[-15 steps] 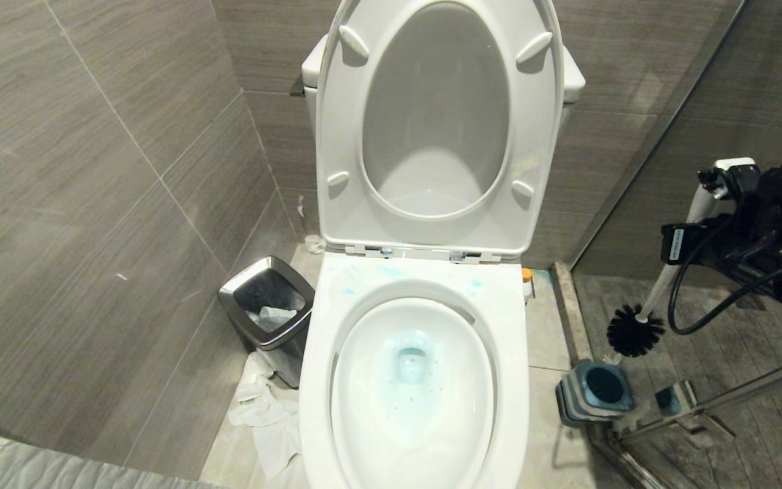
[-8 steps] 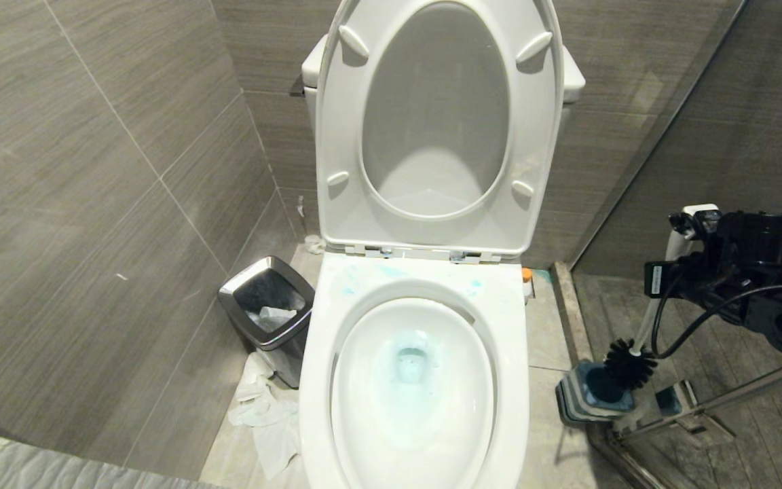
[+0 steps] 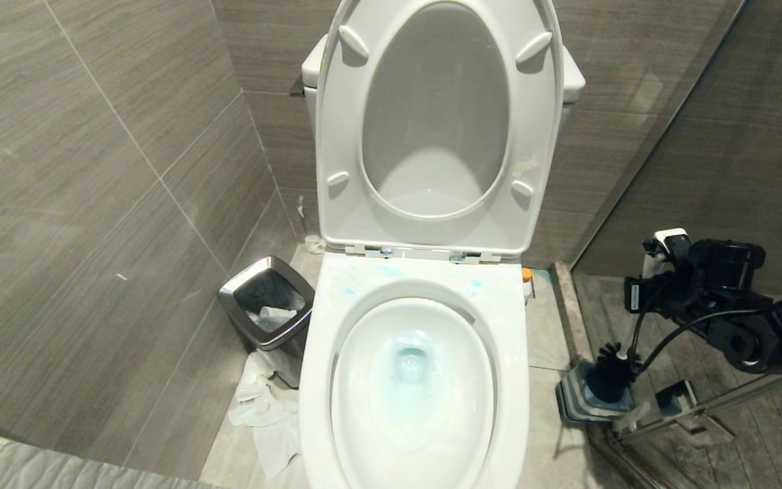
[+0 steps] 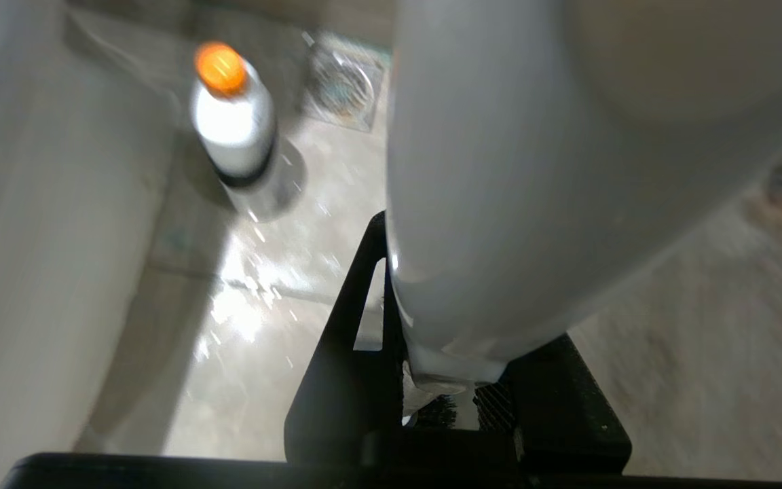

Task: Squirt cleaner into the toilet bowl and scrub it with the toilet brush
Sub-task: Put the toilet brush back

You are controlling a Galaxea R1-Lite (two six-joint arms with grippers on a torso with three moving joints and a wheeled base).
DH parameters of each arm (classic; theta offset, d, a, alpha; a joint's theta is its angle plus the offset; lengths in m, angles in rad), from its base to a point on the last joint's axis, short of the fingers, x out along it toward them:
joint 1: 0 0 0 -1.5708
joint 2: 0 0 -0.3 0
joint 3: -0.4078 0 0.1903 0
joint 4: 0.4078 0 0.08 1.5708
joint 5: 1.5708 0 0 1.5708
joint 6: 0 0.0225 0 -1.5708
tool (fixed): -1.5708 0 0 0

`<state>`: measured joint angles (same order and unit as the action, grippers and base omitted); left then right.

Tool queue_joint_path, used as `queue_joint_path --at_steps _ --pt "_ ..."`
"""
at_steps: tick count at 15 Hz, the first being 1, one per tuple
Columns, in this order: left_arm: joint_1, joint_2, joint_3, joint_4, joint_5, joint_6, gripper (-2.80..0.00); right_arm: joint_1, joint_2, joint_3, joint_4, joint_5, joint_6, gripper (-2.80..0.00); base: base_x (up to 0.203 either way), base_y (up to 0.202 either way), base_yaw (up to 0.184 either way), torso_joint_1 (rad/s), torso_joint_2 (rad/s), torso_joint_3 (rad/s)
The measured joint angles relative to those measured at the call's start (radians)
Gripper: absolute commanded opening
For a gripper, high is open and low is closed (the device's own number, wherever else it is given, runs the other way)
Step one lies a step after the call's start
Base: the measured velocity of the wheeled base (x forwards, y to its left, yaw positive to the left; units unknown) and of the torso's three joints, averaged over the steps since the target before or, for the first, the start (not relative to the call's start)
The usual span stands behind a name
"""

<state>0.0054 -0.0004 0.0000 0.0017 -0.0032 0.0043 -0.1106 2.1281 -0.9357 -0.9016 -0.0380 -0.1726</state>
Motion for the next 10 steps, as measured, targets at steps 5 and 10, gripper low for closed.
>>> queue_joint_path --at_steps 5,10 --pt "0.0 0.0 0.0 0.0 0.0 0.0 -2.8 -0.001 0.081 -0.008 -0.06 0.023 0.0 -2.8 0.0 0.0 0.0 0.0 0.0 0.0" --pt "0.0 0.0 0.0 0.0 0.0 0.0 -2.8 -0.012 0.113 -0.012 -0.061 0.024 0.004 -2.8 0.0 0.0 0.0 0.0 0.0 0.0"
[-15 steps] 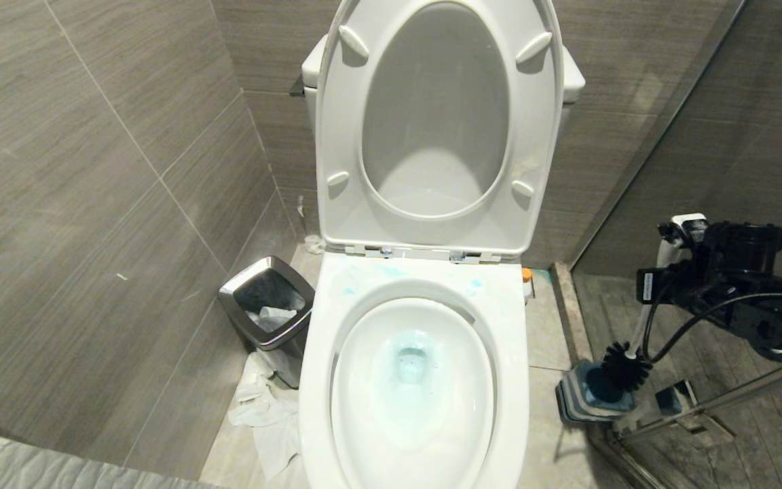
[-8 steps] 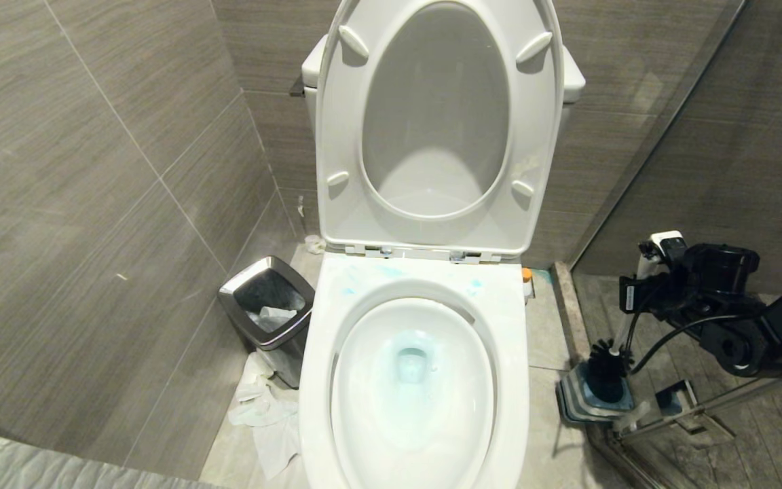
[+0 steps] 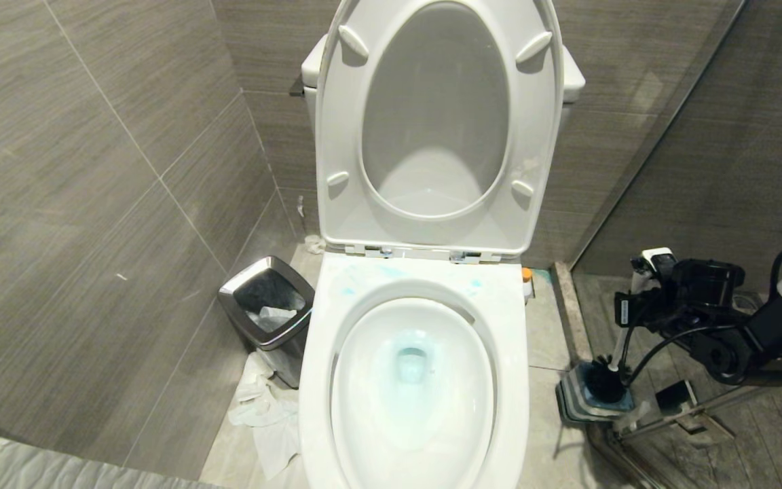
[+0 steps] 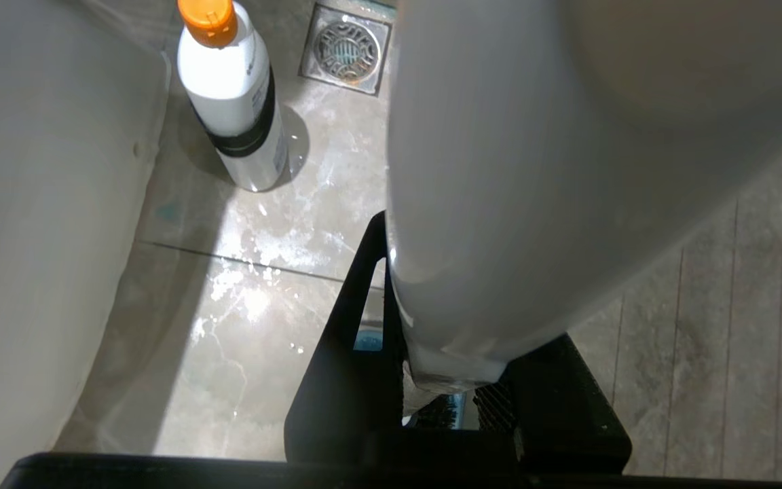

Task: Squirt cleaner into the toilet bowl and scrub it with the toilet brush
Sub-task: Put the toilet brush back

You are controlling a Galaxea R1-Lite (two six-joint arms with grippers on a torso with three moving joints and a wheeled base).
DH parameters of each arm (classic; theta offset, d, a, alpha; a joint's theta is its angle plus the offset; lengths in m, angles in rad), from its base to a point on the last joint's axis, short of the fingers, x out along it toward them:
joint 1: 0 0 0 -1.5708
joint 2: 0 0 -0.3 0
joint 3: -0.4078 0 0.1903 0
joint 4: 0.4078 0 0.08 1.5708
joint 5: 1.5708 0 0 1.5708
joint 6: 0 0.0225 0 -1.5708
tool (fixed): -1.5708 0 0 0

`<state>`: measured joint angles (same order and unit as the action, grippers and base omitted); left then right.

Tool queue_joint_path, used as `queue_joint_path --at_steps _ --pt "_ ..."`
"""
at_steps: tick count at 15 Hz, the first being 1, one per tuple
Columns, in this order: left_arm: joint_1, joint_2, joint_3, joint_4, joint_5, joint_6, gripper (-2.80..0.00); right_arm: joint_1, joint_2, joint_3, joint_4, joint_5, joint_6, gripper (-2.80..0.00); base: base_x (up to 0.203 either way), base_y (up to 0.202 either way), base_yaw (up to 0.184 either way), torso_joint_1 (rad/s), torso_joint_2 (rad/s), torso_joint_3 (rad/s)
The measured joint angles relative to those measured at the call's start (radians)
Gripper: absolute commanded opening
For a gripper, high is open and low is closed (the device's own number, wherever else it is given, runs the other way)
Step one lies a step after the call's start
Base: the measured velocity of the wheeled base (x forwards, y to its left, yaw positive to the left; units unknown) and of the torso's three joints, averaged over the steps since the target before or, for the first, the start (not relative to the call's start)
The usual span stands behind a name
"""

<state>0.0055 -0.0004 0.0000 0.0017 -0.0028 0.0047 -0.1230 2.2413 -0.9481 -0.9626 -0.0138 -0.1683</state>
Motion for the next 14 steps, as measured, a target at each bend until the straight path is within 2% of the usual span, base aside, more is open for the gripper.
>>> queue_joint_path --at_steps 4,12,14 --pt "0.0 0.0 0.0 0.0 0.0 0.0 -2.8 -0.025 0.024 -0.012 -0.001 0.037 -0.001 -2.8 0.0 0.0 0.0 0.0 0.0 0.0" --pt "0.0 0.0 0.0 0.0 0.0 0.0 -2.8 -0.043 0.051 -0.063 -0.003 0.037 -0.018 -2.8 0.0 0.0 0.0 0.0 0.0 0.0" --pt "0.0 0.0 0.0 0.0 -0.001 0.0 -2.8 -0.043 0.058 -0.049 -0.048 0.039 -0.017 -2.8 0.0 0.0 0.0 0.0 0.0 0.0"
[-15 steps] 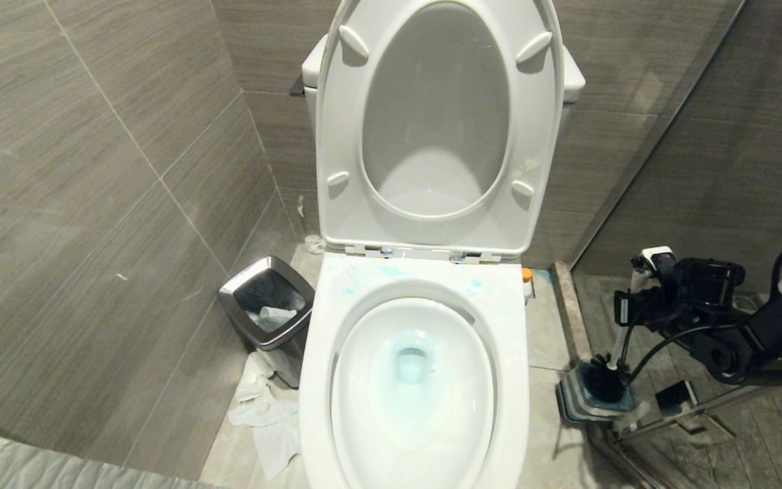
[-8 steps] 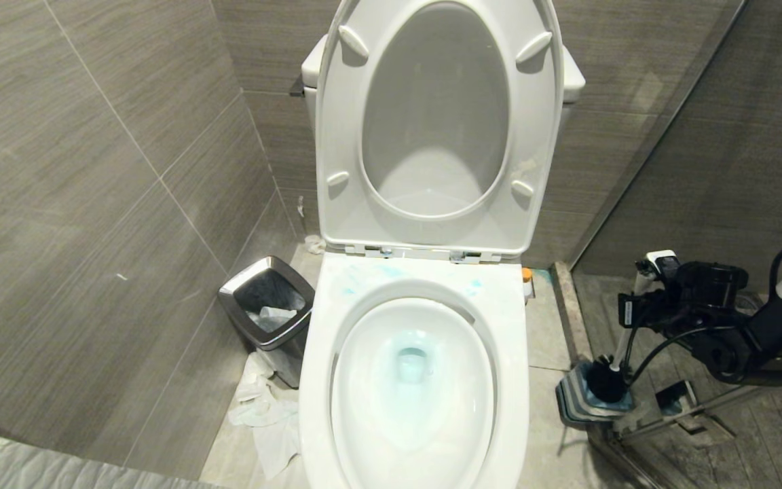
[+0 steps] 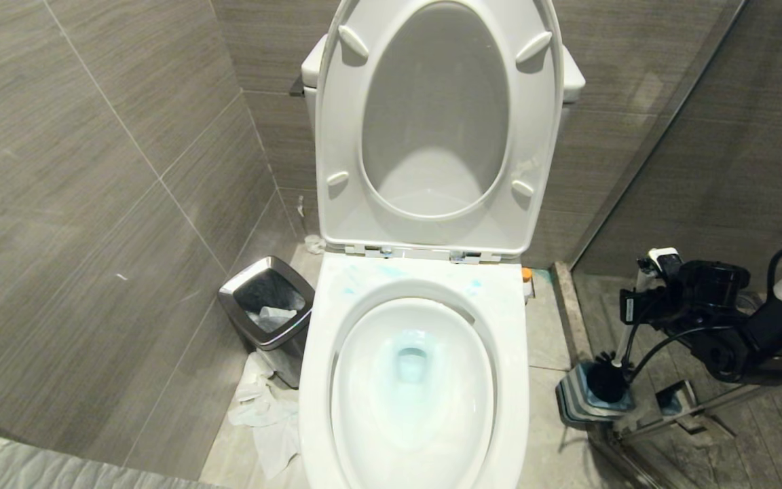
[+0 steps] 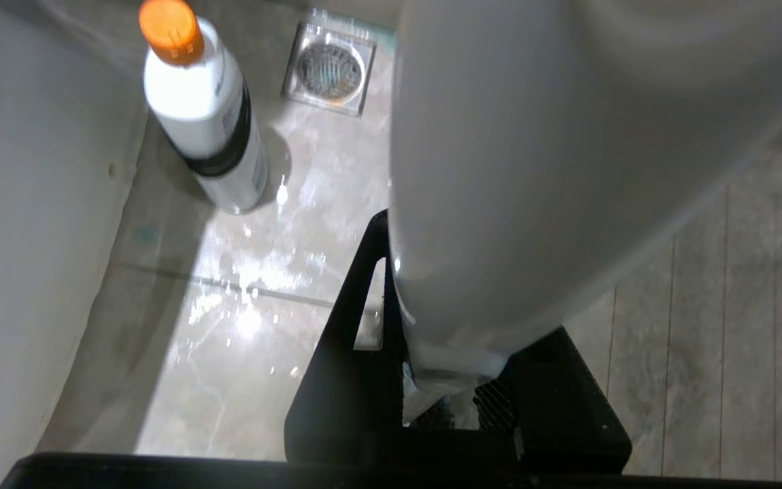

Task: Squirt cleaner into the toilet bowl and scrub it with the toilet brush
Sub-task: Put the toilet brush back

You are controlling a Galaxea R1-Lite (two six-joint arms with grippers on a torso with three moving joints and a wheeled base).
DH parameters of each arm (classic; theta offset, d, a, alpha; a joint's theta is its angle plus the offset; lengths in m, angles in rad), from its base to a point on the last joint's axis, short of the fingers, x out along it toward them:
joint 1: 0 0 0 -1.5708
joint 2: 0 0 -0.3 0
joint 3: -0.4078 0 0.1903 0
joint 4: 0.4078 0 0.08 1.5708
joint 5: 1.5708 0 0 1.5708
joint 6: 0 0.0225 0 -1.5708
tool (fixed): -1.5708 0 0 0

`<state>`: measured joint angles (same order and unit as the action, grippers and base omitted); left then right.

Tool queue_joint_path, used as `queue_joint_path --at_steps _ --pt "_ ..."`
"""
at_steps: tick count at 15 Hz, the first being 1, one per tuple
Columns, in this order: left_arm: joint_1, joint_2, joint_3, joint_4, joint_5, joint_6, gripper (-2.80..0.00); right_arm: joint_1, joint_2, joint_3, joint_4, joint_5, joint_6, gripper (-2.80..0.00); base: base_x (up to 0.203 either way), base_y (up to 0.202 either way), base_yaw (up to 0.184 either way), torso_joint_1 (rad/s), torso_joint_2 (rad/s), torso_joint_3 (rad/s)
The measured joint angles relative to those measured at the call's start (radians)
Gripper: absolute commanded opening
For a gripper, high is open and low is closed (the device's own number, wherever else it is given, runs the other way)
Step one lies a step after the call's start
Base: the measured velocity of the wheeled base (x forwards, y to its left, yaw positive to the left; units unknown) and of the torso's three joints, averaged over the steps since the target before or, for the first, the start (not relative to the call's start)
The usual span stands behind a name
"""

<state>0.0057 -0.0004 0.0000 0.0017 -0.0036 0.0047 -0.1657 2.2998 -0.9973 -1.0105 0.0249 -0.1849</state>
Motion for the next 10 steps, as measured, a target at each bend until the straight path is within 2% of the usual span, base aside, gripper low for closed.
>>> queue_joint_path --at_steps 5,10 --pt "0.0 0.0 0.0 0.0 0.0 0.0 -2.8 0.0 0.059 0.076 -0.19 0.001 -0.012 -2.8 0.0 0.0 0.0 0.0 0.0 0.0" --pt "0.0 0.0 0.0 0.0 0.0 0.0 -2.8 0.0 0.099 0.089 -0.209 0.0 -0.014 -2.8 0.0 0.0 0.0 0.0 0.0 0.0"
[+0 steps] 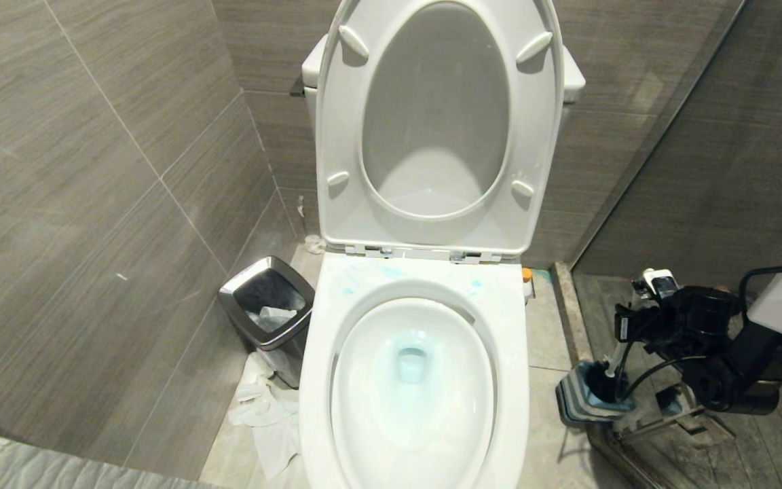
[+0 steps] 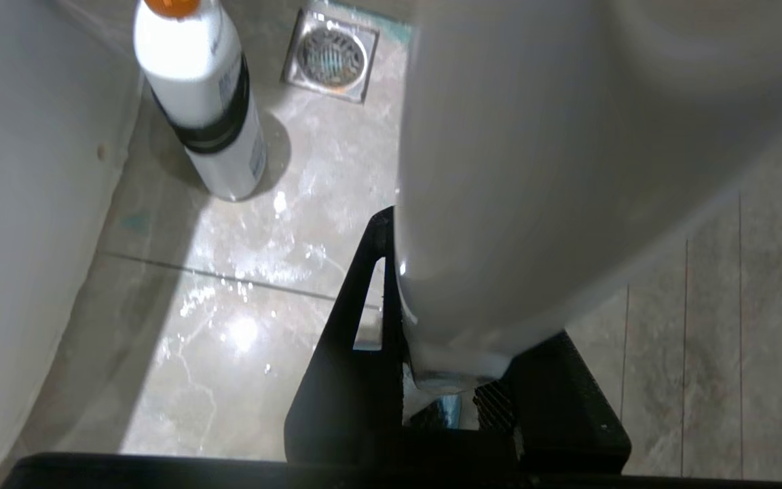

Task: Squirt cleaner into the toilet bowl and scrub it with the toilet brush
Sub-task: Put the toilet brush back

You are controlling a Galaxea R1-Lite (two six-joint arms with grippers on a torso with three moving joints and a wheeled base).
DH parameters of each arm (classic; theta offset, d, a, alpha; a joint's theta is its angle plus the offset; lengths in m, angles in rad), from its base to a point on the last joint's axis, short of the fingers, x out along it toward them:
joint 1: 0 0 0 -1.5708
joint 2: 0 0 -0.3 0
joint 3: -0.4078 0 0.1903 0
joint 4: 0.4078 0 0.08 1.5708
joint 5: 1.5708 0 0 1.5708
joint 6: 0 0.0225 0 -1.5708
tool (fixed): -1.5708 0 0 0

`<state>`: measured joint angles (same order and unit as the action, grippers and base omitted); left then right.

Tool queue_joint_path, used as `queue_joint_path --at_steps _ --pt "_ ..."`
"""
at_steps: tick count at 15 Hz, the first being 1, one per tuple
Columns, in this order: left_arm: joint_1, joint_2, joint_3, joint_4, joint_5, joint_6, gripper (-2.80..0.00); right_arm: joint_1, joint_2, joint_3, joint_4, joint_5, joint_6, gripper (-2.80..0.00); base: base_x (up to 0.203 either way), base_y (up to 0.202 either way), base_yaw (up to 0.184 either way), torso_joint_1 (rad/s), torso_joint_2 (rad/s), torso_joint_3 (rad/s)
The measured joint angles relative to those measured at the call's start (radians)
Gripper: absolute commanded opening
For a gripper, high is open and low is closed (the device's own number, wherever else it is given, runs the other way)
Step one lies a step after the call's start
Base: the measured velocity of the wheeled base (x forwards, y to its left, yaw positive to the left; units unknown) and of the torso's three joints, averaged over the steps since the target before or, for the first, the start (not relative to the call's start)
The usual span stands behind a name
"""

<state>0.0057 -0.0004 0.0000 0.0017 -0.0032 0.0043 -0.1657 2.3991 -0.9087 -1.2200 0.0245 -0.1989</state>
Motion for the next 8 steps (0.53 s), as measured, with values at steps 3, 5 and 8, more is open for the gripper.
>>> queue_joint_path --at_steps 3,5,8 --pt "0.0 0.0 0.0 0.0 0.0 0.0 -2.8 -0.001 0.014 0.019 -0.007 -0.003 -0.003 -2.8 0.0 0.0 0.0 0.0 0.0 0.0" --pt "0.0 0.0 0.0 0.0 0.0 0.001 -2.8 -0.002 0.019 0.041 -0.009 -0.004 -0.007 -2.8 0.0 0.0 0.0 0.0 0.0 0.0" --pt "0.0 0.0 0.0 0.0 0.0 0.001 -2.8 -0.003 0.034 0.069 -0.081 -0.005 -0.022 0.0 0.0 0.0 0.0 0.0 0.0 0.0"
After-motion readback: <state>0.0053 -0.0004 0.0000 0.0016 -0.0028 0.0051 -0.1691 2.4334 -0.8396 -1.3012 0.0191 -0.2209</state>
